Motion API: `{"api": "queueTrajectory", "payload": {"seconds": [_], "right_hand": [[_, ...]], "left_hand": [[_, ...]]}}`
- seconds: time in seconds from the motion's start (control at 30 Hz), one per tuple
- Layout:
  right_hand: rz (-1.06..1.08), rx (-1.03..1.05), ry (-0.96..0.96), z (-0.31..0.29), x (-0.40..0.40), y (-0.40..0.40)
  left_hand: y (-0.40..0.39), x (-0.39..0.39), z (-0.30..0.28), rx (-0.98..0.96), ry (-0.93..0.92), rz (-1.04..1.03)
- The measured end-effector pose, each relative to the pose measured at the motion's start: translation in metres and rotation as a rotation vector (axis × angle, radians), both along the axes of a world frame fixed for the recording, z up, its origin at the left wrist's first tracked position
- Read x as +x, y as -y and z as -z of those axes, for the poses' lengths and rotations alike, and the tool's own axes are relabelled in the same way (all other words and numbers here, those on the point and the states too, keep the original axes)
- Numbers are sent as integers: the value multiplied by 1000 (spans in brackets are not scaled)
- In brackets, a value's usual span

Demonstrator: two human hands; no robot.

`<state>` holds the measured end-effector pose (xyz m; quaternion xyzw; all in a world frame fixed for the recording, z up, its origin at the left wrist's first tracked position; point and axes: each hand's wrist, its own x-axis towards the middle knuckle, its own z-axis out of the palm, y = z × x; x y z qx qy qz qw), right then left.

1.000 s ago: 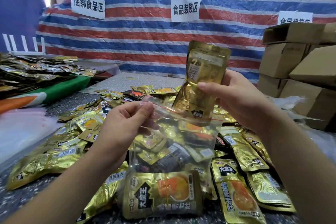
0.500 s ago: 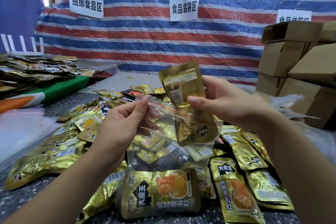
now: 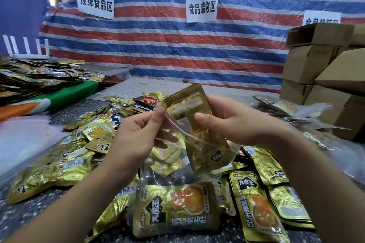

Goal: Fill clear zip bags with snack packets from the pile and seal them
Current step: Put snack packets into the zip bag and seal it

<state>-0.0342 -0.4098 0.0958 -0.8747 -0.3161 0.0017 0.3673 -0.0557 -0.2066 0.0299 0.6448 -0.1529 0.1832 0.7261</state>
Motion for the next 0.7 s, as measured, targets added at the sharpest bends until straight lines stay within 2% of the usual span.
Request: {"api": "queueTrajectory", "payload": {"seconds": [0.1,0.2,0.37,0.53,0.6,0.7], "right_hand": [[28,-44,101,-5,-2,2],[55,-174,185,-11,-6,3],[-22,-349,95,-14,-15,1],[-41,-524,121,-9,-19,-7],[-3,-488,178,-6,-17,-11],[105,-293,276,-3,-12,-13]], "left_hand": [[-1,0,0,7,7,20],[-1,0,1,23,23,21],[0,1,4,63,-4,40],[3,0,5,124,12,50],[3,-2,4,112,21,43],[1,-2,2,72,34,14]]}}
